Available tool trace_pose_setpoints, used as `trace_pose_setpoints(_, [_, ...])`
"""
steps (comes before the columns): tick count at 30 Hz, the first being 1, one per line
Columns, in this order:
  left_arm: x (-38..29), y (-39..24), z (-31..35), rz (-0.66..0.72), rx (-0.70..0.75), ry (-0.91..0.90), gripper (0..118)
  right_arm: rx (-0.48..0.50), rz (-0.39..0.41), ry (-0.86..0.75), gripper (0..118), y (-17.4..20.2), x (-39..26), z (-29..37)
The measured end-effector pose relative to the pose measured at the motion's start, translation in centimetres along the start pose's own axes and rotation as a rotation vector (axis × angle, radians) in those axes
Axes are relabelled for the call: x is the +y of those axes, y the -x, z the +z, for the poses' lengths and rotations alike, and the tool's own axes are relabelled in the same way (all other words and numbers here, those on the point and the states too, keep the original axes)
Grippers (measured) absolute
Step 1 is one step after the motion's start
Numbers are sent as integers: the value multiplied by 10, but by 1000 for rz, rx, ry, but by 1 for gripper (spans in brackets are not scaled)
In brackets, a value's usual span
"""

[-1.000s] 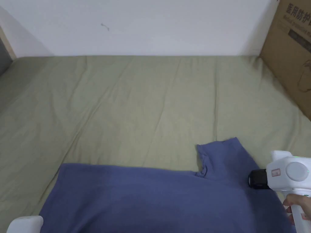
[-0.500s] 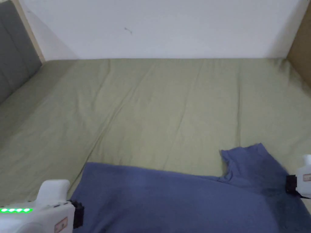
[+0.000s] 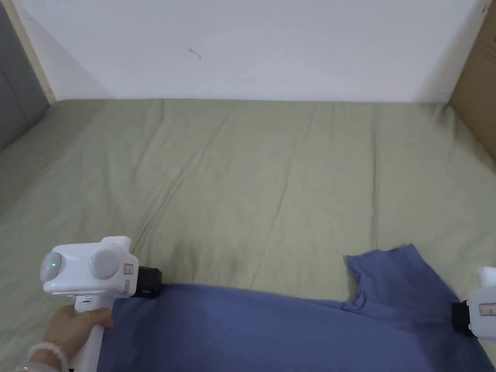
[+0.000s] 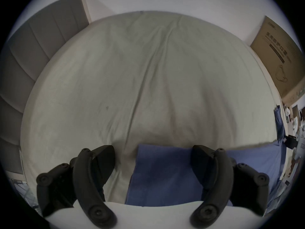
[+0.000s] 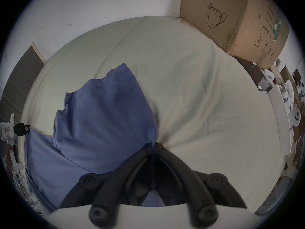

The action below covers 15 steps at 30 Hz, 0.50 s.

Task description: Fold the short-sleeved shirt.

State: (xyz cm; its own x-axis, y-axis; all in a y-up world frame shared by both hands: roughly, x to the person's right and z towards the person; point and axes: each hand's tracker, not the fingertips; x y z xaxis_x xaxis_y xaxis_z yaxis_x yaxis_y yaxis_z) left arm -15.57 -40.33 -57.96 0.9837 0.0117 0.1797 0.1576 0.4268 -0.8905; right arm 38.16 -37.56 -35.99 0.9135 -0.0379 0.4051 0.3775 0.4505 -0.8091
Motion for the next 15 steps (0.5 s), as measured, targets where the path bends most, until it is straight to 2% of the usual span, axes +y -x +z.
trace_pose_setpoints(1, [0,-4,7,-22,11,-7,84,0,6,1,2,0,1,2])
trace_pose_setpoints(4, [2,-10,26,-103,34,-46,16,23,11,-25,2,-1,2,19])
trace_pose_setpoints(5, [2,-10,31,-100,-3,-38,6,39,6,-39,2,-2,2,26])
trace_pose_setpoints(6, [2,-11,33,-104,-56,-26,6,72,-7,-53,2,-3,2,33])
trace_pose_setpoints(8, [-5,-15,47,-125,-36,-48,6,68,-9,-72,2,-3,1,47])
trace_pose_setpoints(11, [-16,-14,76,-173,-36,-70,6,86,12,-106,2,-3,-5,74])
trace_pose_setpoints(15, [-43,1,143,-157,-65,-179,6,101,46,-149,2,-6,-24,117])
